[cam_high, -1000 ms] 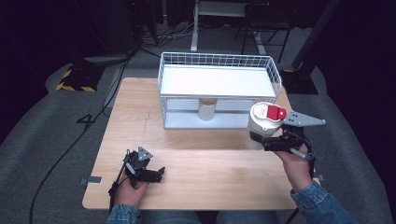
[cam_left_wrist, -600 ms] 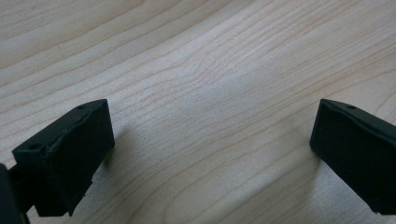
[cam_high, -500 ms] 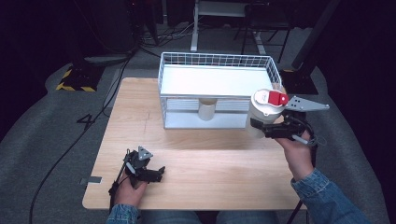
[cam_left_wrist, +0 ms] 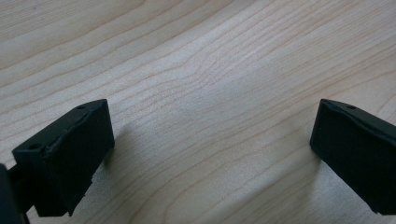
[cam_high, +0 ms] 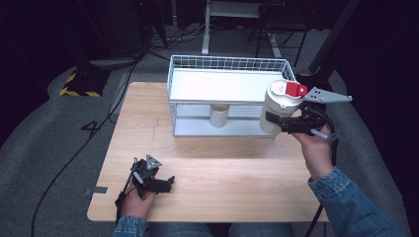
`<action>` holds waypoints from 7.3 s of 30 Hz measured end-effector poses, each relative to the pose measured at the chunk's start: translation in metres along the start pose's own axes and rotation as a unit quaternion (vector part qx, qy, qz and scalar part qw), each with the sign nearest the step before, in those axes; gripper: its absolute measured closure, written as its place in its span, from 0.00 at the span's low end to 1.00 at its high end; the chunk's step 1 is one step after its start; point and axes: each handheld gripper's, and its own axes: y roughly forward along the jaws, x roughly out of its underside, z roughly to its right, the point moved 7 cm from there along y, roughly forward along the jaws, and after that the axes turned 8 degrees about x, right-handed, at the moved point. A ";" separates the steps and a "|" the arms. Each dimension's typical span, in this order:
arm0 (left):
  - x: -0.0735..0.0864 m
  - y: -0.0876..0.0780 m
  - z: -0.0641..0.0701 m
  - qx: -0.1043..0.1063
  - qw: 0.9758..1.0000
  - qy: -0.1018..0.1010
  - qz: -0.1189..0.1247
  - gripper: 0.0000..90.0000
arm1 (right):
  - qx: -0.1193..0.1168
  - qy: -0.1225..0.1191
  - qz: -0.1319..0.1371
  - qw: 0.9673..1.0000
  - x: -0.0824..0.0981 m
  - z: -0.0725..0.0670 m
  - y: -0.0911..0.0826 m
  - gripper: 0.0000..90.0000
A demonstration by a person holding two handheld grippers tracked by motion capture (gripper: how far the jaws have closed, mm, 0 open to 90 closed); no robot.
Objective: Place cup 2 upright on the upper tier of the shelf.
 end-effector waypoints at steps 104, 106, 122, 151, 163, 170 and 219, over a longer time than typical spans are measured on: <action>-0.001 0.001 0.000 -0.003 1.000 -0.005 0.000 0.00 | 0.031 0.018 0.015 0.999 -0.068 0.020 0.164 0.14; -0.001 0.001 0.000 -0.003 1.000 -0.005 0.000 0.00 | 0.032 0.018 0.015 0.999 -0.067 0.020 0.163 0.14; -0.001 0.001 0.000 -0.004 1.000 -0.006 0.001 0.00 | 0.036 0.014 0.034 0.999 -0.069 0.021 0.162 0.09; -0.001 0.001 0.000 -0.004 1.000 -0.006 0.000 0.00 | 0.010 0.019 0.007 1.000 -0.064 0.015 0.102 0.00; -0.001 0.001 0.001 -0.004 1.000 -0.009 0.000 0.00 | 0.009 0.012 0.004 1.000 -0.050 0.018 0.063 0.00; -0.001 0.001 0.001 -0.004 1.000 -0.009 0.000 0.00 | -0.001 0.022 -0.008 1.000 -0.032 0.022 0.040 0.01; -0.001 0.001 0.001 -0.004 1.000 -0.009 0.000 0.00 | 0.053 0.029 -0.152 0.986 0.154 0.042 -0.016 0.16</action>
